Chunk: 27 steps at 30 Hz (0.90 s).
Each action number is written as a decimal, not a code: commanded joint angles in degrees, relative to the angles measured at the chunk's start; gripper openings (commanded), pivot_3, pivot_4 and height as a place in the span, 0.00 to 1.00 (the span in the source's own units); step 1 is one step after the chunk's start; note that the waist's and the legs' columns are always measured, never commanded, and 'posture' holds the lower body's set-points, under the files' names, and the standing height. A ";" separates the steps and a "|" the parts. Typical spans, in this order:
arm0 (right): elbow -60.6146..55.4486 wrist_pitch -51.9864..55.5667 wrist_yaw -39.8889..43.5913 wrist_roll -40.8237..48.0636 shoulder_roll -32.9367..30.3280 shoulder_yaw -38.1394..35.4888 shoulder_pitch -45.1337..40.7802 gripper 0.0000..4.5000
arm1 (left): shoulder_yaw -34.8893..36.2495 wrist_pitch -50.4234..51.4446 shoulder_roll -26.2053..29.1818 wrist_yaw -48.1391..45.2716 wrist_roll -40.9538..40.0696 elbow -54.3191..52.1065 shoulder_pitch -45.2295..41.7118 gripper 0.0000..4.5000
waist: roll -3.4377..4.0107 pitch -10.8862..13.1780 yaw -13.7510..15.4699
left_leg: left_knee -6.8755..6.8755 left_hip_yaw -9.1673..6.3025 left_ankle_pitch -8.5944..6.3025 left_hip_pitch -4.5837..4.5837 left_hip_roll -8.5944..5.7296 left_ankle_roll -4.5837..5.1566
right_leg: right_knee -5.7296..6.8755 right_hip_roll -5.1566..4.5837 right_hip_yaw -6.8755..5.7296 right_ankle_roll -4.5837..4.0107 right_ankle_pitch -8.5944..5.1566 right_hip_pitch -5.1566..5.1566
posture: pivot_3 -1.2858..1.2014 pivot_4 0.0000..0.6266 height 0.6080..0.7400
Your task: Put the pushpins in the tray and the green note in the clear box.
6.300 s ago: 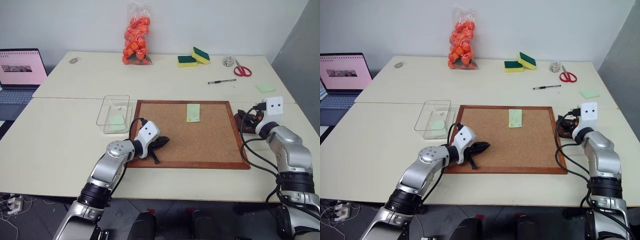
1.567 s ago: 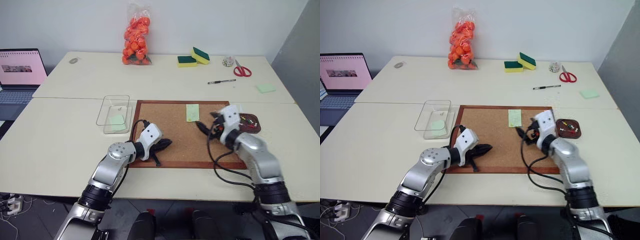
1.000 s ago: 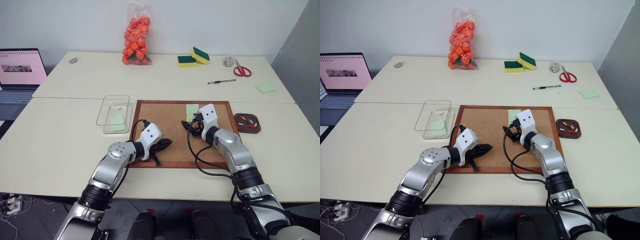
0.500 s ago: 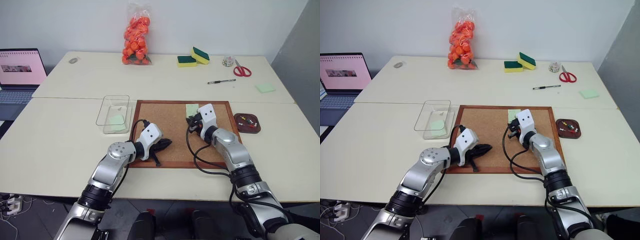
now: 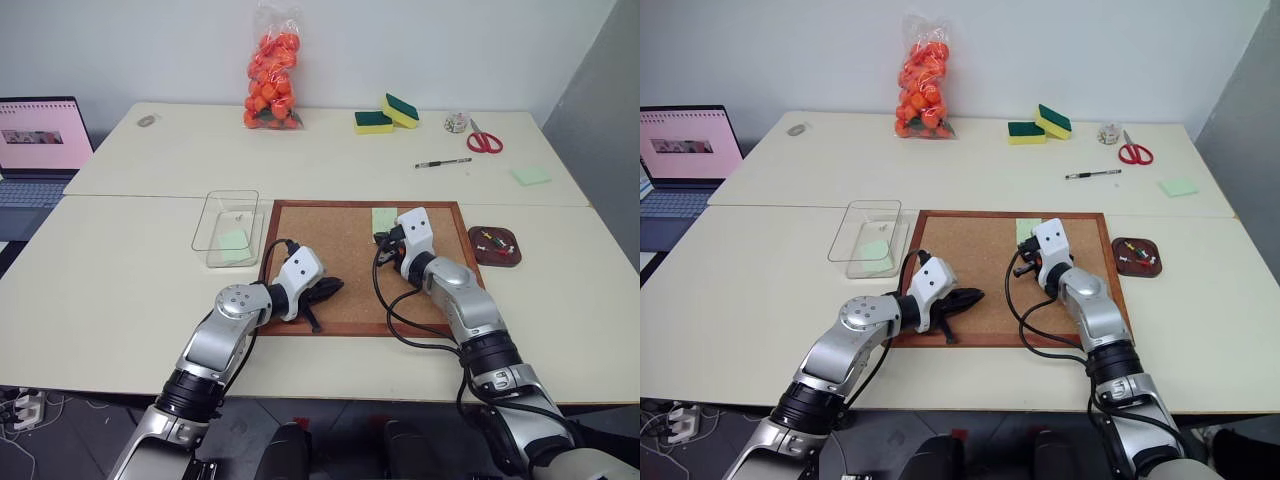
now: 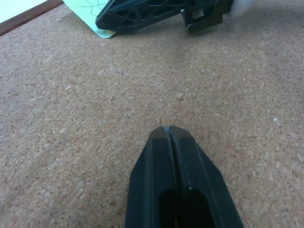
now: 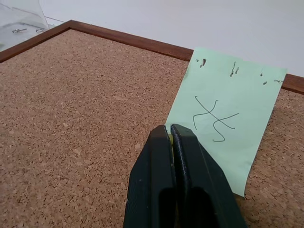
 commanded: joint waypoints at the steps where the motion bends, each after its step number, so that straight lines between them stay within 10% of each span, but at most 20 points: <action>1: -7.18 -1.76 0.07 2.26 0.54 -2.01 -0.91 0.00 | -2.04 0.97 0.13 -0.92 0.62 0.45 1.18 0.00 | 0.00 0.00 0.00 | 0.00 0.00 0.00 0.00 0.00 0.00 | 0.00 0.00 0.00 0.00 0.00 0.00 | 0.52 0.24 1.00; 19: -21.91 3.25 5.67 2.57 -6.19 -0.63 4.51 0.00 | 0.53 3.31 -0.93 -0.50 -1.79 0.60 -0.91 0.00 | 0.00 0.00 0.07 | 0.00 -0.02 0.00 -0.01 -0.02 0.00 | -0.01 -0.01 -0.01 0.00 0.00 0.01 | 0.52 0.24 1.00; 27: -29.47 5.24 9.68 1.95 -11.30 1.57 7.63 0.00 | 6.55 14.05 -3.80 0.13 -10.49 -1.12 -8.03 0.31 | -0.04 0.03 -0.01 | 0.02 -0.04 0.00 -0.05 0.01 0.00 | 0.00 0.03 -0.05 0.01 0.00 -0.02 | 0.52 0.24 1.00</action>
